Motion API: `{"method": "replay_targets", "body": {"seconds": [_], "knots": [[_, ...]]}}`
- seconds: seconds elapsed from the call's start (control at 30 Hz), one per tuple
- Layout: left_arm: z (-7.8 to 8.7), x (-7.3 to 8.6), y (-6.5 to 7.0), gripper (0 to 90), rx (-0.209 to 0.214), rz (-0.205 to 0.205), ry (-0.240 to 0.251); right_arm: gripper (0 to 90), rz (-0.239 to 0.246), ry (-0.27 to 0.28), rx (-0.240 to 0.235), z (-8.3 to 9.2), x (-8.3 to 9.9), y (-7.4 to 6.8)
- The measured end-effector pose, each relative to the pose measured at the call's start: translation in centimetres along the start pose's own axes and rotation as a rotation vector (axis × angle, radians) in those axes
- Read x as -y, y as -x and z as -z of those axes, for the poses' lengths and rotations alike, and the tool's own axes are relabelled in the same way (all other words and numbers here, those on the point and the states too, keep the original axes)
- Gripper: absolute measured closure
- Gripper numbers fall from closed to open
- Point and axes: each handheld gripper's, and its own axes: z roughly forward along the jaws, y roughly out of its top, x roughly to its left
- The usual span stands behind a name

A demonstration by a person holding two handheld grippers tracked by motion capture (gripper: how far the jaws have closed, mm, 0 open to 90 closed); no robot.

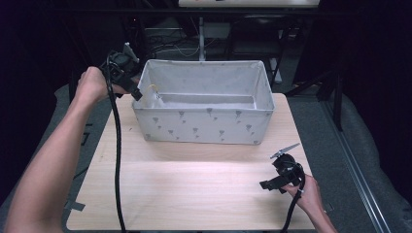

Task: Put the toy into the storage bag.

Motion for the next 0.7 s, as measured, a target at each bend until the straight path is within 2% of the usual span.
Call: {"method": "replay_targets", "body": {"seconds": [0.13, 0.3, 0.47, 0.7], "knots": [[0.5, 1.3, 0.4, 15.2, 0.010, -0.006, 0.015, 8.5, 0.001, 0.001, 0.002, 0.0, 0.0, 0.0], [1.0, 3.1, 1.4, 9.6, 0.000, -0.029, 0.016, 8.5, -0.005, 0.005, 0.006, 0.0, 0.0, -0.1], [1.4, 5.2, 2.8, 5.7, 0.006, -0.057, 0.038, 8.5, 0.002, -0.008, 0.011, 0.0, 0.0, 0.0], [1.6, 8.2, 5.3, 4.1, -0.015, -0.115, 0.056, 8.5, -0.003, -0.007, 0.007, 0.0, 0.0, -0.2]]}}
